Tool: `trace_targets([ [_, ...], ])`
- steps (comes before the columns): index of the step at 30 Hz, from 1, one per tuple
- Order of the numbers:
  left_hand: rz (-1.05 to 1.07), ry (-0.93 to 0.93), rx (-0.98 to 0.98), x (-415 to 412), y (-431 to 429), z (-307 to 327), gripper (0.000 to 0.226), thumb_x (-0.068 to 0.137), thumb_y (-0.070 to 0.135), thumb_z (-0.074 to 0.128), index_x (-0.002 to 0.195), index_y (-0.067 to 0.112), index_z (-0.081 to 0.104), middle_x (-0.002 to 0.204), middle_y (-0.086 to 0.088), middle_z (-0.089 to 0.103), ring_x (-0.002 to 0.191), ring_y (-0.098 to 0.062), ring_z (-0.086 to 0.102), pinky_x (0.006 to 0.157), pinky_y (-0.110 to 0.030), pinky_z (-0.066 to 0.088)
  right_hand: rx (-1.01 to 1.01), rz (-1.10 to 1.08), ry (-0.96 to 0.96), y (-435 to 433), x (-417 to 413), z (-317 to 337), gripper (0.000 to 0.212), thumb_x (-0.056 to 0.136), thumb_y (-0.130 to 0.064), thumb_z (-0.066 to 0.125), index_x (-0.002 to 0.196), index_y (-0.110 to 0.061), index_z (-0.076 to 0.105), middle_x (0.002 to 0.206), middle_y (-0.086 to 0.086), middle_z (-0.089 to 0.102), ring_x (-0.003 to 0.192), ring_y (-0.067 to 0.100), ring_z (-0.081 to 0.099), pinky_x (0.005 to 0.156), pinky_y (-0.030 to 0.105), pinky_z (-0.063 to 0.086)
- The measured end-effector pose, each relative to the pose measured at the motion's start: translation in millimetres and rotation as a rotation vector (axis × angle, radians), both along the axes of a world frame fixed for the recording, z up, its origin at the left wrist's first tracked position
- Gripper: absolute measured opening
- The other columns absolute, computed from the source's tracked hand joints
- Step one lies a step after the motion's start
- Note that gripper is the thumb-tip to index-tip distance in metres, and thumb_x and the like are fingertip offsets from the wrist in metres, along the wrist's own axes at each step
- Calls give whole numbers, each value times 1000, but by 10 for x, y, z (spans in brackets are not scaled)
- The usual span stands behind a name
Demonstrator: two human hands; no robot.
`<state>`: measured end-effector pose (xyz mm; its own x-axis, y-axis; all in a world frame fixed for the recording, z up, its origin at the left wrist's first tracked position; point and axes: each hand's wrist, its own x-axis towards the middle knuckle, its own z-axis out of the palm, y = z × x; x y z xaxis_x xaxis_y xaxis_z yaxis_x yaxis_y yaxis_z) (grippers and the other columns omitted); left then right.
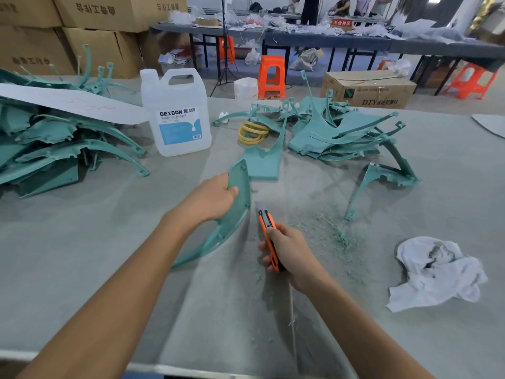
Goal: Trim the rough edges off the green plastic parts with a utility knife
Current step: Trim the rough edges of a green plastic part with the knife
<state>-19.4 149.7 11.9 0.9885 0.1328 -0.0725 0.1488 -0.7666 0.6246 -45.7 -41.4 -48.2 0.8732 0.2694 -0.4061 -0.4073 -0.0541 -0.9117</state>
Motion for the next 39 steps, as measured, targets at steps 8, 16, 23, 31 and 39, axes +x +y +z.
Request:
trace_targets([
  [8, -19, -16, 95, -31, -45, -67, 21, 104, 29, 40, 87, 18, 46, 91, -9, 60, 86, -29, 58, 76, -40, 46, -141, 43, -164, 199, -67, -88, 19, 103, -18, 40, 101, -11, 57, 78, 11, 55, 47, 20, 57, 44, 30, 46],
  [16, -34, 3, 147, -28, -119, -100, 26, 104, 32, 37, 79, 25, 38, 89, -7, 58, 84, -28, 56, 69, -39, 37, -83, -25, -145, 247, -118, 8, 19, 105, -17, 41, 106, -11, 59, 78, 11, 56, 44, 16, 56, 43, 28, 45],
  [23, -68, 59, 126, -19, -132, -76, 23, 101, 28, 37, 109, 16, 55, 110, -13, 66, 97, -31, 62, 90, -45, 51, 123, 47, -396, 198, 23, 835, 24, 106, -22, 44, 105, -31, 66, 87, 12, 61, 51, 20, 57, 45, 33, 47],
  [31, -50, 37, 117, -27, -117, -123, 24, 104, 34, 33, 97, 19, 51, 104, -10, 63, 94, -30, 60, 89, -45, 49, 26, -90, -191, 71, 74, 510, 19, 108, -31, 42, 120, -26, 57, 98, 18, 64, 50, 14, 60, 47, 29, 51],
  [39, -38, -90, 73, -109, -156, -106, 61, 94, 74, 11, 70, 26, 39, 70, 3, 50, 78, -27, 54, 72, -40, 40, 65, -100, -78, 416, -163, -24, 25, 99, -8, 34, 94, -9, 59, 69, 9, 55, 46, 22, 54, 43, 29, 47],
])
